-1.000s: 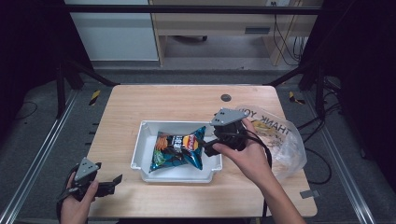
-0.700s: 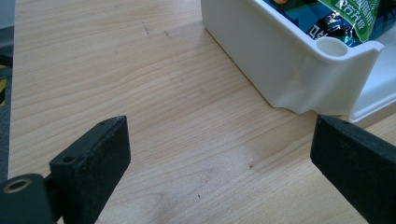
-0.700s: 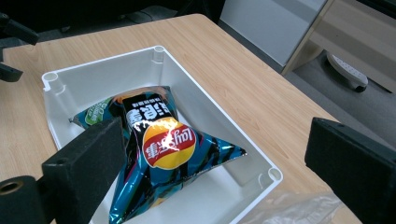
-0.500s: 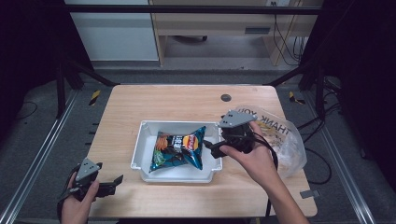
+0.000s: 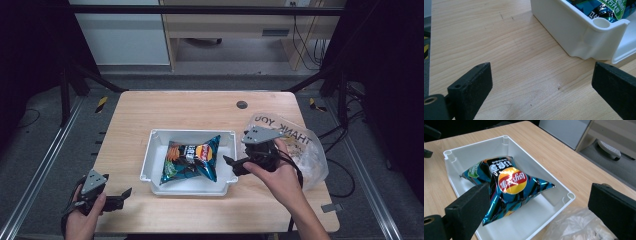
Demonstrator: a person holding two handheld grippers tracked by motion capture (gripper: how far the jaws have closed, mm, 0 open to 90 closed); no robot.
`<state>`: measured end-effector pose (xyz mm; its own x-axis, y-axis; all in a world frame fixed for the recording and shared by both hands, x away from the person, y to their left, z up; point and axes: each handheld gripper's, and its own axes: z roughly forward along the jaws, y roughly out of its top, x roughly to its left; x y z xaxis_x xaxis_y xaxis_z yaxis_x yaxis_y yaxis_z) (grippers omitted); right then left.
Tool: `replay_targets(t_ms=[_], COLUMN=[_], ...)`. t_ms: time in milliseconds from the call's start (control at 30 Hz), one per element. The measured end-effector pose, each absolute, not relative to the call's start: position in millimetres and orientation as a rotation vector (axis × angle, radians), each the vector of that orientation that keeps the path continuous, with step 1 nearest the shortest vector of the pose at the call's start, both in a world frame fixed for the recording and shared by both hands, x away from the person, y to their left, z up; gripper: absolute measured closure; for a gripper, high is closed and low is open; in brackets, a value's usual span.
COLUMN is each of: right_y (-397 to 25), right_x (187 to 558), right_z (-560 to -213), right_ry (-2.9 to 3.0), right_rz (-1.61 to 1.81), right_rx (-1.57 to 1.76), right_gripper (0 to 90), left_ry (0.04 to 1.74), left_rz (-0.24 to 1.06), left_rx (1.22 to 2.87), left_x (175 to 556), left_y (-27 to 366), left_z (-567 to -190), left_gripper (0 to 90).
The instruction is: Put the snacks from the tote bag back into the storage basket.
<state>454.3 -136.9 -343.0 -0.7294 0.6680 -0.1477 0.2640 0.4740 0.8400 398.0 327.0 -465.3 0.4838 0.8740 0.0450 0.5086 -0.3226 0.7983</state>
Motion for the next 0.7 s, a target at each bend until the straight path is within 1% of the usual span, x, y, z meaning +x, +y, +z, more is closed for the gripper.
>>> replay_targets(t_ms=[233,700], right_y=[-150.0,-170.5], right_x=[446.6,442.2], right_z=[-351.4,-362.7], right_ry=[2.263,2.225], right_rz=[1.169,1.162], right_rx=[0.808,0.896], right_gripper=[4.6,3.8], left_ry=[1.144,1.143], left_rz=[0.628,0.65], left_rx=[1.991,1.995], left_x=[397.9,398.2], left_y=[327.2,327.3], left_z=[-465.7,-466.8], left_gripper=[2.8,3.0])
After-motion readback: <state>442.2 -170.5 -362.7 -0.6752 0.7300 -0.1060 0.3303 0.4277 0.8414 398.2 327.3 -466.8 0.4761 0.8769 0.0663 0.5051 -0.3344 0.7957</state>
